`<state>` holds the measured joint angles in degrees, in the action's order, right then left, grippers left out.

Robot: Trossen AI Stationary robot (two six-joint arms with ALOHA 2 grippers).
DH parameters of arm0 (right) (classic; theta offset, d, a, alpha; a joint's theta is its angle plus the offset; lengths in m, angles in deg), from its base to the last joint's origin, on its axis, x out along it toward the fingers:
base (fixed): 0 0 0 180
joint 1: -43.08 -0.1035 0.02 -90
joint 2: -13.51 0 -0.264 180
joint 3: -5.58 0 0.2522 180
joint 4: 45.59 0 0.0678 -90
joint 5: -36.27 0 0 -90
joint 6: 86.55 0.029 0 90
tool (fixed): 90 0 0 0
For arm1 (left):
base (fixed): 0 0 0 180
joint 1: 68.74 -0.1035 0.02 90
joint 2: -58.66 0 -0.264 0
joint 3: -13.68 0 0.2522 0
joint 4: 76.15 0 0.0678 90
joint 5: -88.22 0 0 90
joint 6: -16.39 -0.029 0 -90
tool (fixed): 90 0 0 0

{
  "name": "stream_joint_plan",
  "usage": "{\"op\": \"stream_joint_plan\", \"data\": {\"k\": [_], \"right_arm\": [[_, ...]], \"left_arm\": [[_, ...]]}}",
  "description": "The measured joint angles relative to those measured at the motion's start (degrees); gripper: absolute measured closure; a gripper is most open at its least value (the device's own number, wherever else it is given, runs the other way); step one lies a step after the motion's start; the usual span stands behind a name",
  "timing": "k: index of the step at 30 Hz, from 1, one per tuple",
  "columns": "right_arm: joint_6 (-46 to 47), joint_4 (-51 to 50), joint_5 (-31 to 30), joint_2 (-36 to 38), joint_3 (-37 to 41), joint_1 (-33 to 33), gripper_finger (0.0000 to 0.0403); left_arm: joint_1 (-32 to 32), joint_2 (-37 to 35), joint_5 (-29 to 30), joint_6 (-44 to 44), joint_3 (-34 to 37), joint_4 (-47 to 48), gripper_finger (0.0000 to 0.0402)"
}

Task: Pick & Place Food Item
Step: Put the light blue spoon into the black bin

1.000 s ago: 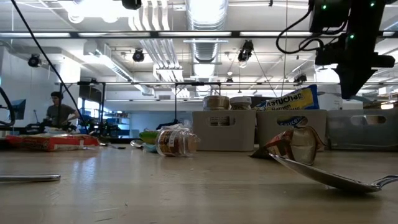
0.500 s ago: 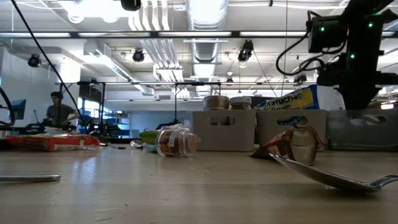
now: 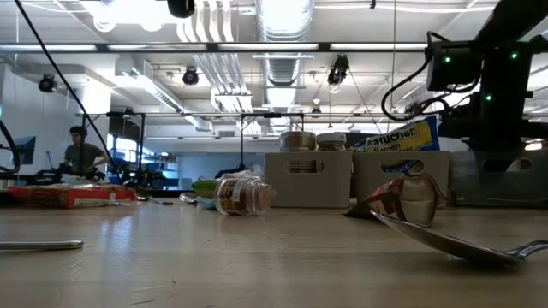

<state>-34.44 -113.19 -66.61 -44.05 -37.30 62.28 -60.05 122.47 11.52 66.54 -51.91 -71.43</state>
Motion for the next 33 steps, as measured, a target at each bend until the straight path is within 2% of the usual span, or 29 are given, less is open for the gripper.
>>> {"op": "stream_joint_plan", "data": {"k": [15,23,33], "right_arm": [[-4.23,4.58,1.94,-4.42,1.46,2.84,0.0367],[-5.97,5.00,3.78,-3.68,1.40,2.83,0.0279],[-6.28,4.97,5.34,-1.96,1.38,2.83,0.0192]], "left_arm": [[-0.37,0.00,0.00,-0.02,0.00,0.07,0.0086],[-0.37,0.00,-0.48,0.78,0.00,0.11,0.0086],[-0.44,0.00,-1.45,0.92,0.00,0.40,0.0086]]}}
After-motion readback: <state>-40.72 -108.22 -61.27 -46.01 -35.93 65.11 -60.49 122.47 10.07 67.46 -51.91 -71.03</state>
